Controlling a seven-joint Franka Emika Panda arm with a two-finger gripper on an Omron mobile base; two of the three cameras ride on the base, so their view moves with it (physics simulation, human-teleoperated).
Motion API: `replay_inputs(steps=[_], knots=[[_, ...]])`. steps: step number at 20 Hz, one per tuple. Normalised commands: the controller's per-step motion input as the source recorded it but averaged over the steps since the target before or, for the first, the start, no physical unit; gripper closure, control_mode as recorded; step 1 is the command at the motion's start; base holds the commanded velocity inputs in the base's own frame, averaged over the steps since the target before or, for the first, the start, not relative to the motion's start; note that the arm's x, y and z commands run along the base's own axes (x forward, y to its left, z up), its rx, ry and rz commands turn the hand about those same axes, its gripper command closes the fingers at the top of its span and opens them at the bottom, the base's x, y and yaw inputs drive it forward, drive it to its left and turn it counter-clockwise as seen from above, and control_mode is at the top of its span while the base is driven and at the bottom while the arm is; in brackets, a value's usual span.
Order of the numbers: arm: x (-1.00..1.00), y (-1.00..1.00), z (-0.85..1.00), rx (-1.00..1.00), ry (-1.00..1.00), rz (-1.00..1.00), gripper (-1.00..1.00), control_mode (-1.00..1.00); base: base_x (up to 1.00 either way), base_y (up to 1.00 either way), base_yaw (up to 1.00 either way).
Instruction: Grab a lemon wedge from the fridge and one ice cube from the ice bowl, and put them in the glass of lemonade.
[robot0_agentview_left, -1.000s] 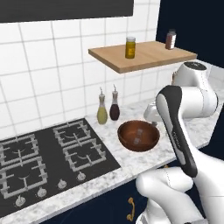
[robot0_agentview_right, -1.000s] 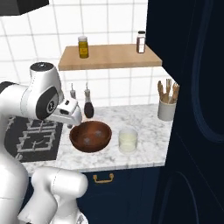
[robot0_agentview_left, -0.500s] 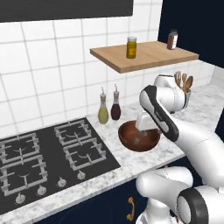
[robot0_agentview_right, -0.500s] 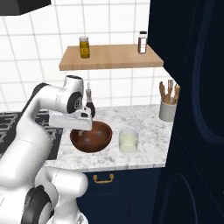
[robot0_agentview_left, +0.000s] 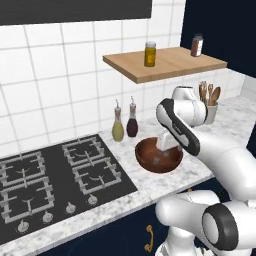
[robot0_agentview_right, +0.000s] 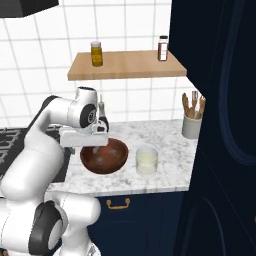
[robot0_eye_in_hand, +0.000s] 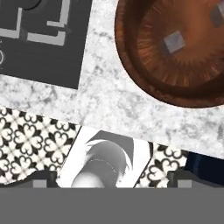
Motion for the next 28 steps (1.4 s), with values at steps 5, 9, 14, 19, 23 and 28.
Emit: replay_inputs(steps=[5,9,14,19,23,28], knots=[[-0.27,-0.15,-0.47,0.03,-0.20,-0.19,-1.00,-1.00,0.00,0.00,0.00],[0.09,0.23,-0.01,-0.10,-0.06,-0.01,-1.00,-1.00,0.00,0.00,0.00],[0.64,-0.09,0.06,-0.07,0.16,0.16,-1.00,-1.00,0.00,0.00,0.00],[0.98,-0.22,0.02,0.00,0.14,0.12,-1.00,-1.00,0.00,0.00,0.00],[0.81,-0.04,0.01,0.00,0.01,0.02,-1.00,-1.00,0.00,0.00,0.00],[0.44,0.02,-0.43,0.00,0.01,-0.08,-1.00,-1.00,0.00,0.00,0.00]])
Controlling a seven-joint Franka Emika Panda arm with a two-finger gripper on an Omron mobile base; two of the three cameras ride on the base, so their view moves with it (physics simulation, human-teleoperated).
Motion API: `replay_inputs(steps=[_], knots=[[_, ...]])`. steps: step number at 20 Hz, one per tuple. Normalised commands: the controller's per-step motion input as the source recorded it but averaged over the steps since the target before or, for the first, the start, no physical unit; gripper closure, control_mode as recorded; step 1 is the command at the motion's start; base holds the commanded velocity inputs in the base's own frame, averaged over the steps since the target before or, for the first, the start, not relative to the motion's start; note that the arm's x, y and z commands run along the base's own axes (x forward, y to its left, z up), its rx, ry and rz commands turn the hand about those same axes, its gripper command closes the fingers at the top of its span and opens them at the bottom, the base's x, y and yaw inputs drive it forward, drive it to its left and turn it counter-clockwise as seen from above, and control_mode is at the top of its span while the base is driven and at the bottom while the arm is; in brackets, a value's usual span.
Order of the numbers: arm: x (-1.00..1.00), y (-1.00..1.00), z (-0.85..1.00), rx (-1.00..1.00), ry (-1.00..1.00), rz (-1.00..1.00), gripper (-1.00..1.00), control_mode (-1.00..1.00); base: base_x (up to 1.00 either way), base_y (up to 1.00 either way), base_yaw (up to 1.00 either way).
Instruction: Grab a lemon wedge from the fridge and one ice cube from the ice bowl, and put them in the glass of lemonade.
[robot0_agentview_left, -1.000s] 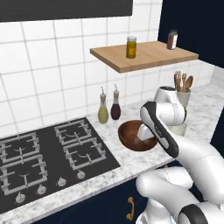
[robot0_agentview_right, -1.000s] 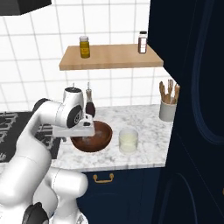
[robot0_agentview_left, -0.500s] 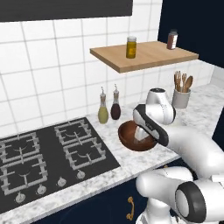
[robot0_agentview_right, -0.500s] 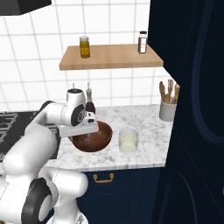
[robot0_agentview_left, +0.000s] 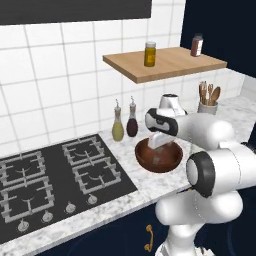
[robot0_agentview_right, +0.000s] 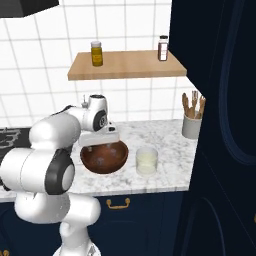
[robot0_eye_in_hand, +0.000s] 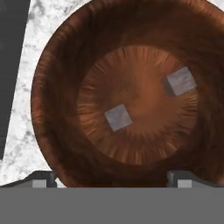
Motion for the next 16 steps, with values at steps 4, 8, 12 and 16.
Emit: replay_inputs(steps=[4,8,12,16], knots=[[0.39,0.00,-0.70,0.01,0.14,0.00,-1.00,-1.00,0.00,0.00,0.00],[0.16,0.02,-0.87,0.00,0.18,0.00,-1.00,-1.00,0.00,0.00,0.00],[0.01,-0.01,-0.49,0.00,0.12,0.01,-1.00,-1.00,0.00,0.00,0.00],[0.16,0.00,-0.14,0.00,0.03,0.01,-1.00,-1.00,0.00,0.00,0.00]])
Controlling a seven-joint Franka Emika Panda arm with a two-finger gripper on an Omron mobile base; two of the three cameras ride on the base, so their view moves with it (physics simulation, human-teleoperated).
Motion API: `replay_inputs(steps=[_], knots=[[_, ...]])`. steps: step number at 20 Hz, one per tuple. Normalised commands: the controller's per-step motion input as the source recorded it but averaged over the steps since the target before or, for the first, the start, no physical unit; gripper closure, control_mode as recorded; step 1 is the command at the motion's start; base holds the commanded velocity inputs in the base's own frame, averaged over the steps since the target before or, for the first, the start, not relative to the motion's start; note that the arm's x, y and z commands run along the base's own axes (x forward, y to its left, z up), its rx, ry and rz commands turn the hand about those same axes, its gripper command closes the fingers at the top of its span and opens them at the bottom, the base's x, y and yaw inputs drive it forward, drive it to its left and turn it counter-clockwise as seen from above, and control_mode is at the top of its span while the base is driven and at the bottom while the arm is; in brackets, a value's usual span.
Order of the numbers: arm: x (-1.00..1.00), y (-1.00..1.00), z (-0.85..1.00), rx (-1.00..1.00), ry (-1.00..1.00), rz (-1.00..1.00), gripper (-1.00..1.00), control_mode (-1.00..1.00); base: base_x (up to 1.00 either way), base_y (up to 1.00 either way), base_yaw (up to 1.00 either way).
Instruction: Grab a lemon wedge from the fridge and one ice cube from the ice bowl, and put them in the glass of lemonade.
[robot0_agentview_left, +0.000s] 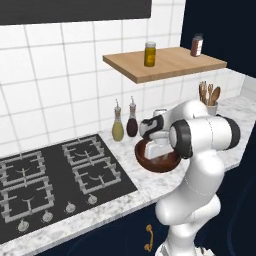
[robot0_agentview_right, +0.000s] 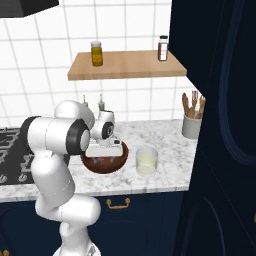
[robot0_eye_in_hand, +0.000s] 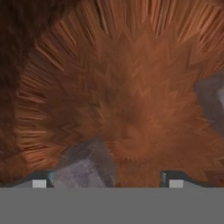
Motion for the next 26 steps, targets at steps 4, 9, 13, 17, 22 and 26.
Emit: replay_inputs(steps=[4,9,13,17,22,26], knots=[[0.39,0.00,-0.14,0.00,0.00,0.00,-1.00,-1.00,0.00,0.00,0.00],[-0.09,0.00,0.00,0.00,-0.08,0.00,-1.00,-1.00,0.00,0.00,0.00],[-0.06,0.00,0.00,0.00,-0.12,0.00,-1.00,-1.00,0.00,0.00,0.00],[0.23,0.00,0.00,0.00,-0.05,0.00,-1.00,-1.00,0.00,0.00,0.00],[0.01,0.00,0.03,0.05,-0.04,0.00,-1.00,-1.00,0.00,0.00,0.00],[0.01,0.00,0.00,0.06,-0.09,0.00,-1.00,-1.00,0.00,0.00,0.00]])
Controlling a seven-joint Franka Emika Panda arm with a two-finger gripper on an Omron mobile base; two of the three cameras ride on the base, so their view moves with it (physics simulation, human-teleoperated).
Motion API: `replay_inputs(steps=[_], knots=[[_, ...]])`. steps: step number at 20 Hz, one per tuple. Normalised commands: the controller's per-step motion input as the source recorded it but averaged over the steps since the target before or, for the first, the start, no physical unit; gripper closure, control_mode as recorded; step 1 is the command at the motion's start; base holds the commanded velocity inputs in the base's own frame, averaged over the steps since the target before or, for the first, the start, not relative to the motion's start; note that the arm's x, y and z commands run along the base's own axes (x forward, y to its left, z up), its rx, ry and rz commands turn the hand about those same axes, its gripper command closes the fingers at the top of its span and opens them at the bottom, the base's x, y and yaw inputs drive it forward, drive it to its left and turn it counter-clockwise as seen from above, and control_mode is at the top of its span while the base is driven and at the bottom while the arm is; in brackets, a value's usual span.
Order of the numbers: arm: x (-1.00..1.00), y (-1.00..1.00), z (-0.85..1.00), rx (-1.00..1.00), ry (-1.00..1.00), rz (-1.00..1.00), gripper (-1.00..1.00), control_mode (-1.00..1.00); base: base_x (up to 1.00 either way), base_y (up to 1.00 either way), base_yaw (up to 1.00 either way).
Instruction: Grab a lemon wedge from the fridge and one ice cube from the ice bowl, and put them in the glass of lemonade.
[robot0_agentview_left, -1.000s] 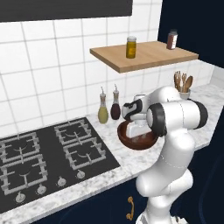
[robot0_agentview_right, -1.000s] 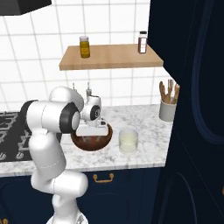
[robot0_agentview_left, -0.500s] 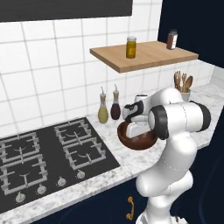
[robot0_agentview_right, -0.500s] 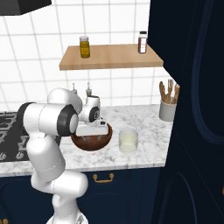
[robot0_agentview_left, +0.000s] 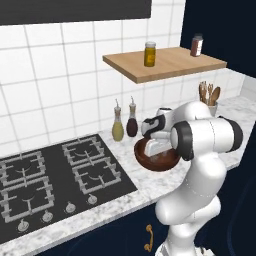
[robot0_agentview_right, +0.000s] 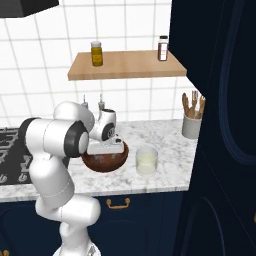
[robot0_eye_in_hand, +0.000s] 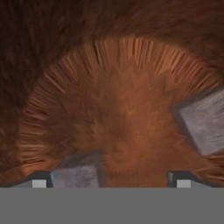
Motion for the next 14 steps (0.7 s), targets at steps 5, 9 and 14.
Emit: replay_inputs(steps=[5,9,14], knots=[[-0.02,0.00,-0.06,0.00,-0.02,0.00,-1.00,-1.00,0.00,0.00,0.00],[-0.02,0.00,-0.23,0.00,0.00,0.00,-1.00,-1.00,0.00,0.00,0.00],[-0.01,0.03,-0.07,0.00,0.00,0.01,-1.00,-1.00,0.00,0.00,0.00]])
